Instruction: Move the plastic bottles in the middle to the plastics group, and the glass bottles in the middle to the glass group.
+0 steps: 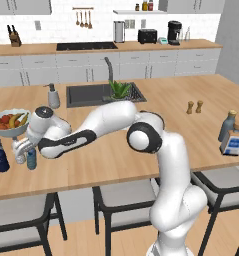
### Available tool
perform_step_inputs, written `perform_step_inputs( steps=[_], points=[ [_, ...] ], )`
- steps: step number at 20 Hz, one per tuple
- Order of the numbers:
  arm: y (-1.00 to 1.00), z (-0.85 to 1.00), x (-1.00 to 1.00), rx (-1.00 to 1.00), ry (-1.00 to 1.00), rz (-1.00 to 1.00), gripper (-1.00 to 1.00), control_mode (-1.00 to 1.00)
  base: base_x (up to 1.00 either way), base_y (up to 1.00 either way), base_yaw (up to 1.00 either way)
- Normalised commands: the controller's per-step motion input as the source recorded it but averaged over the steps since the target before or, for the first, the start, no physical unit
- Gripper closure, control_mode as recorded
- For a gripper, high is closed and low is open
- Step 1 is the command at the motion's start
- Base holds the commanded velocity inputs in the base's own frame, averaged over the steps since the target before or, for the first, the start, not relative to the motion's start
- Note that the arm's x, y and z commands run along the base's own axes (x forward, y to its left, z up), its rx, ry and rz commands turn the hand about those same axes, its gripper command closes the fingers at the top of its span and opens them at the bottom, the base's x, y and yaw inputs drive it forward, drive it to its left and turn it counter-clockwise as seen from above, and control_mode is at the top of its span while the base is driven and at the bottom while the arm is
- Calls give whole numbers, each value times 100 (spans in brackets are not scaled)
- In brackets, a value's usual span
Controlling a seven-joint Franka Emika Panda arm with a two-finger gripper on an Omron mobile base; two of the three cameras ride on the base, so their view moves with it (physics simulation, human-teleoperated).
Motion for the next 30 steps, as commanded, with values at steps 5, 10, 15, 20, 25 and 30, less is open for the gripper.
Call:
perform_step_inputs(
  steps=[5,10,15,20,25,30],
  points=[
    [41,0,0,-1,0,1,100,-100,0,0,0],
    [23,0,0,0,0,0,100,-100,0,0,0],
    [8,-21,0,0,3,1,100,-100,0,0,0],
    [3,-44,0,0,6,0,100,-100,0,0,0],
    [0,-16,0,-2,0,0,100,-100,0,0,0],
    [0,6,0,-2,6,0,100,-100,0,0,0]
  ],
)
